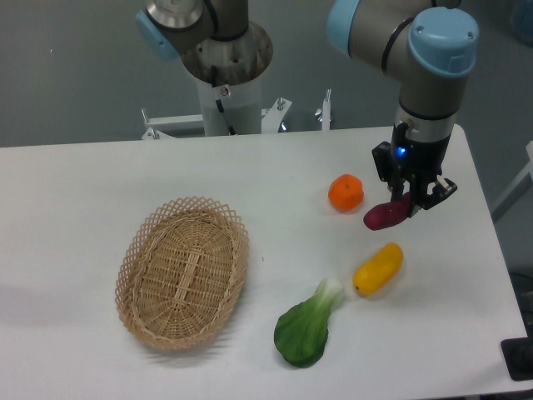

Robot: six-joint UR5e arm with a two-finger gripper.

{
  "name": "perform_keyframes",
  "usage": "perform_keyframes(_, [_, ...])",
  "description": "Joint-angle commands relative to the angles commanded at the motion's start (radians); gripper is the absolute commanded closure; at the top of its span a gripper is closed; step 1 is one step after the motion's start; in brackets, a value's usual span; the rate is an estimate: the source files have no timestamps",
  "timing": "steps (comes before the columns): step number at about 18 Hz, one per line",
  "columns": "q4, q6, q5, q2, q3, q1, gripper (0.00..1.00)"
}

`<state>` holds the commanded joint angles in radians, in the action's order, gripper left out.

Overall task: Place the sweet potato on the table
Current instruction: 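Lift the purple sweet potato held in the gripper slightly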

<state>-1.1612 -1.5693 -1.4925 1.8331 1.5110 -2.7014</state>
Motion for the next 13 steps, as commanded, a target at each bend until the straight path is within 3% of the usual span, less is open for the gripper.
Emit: perform_keyframes(13, [0.027, 0.018, 0.002, 0.000, 0.070, 0.005, 0.76])
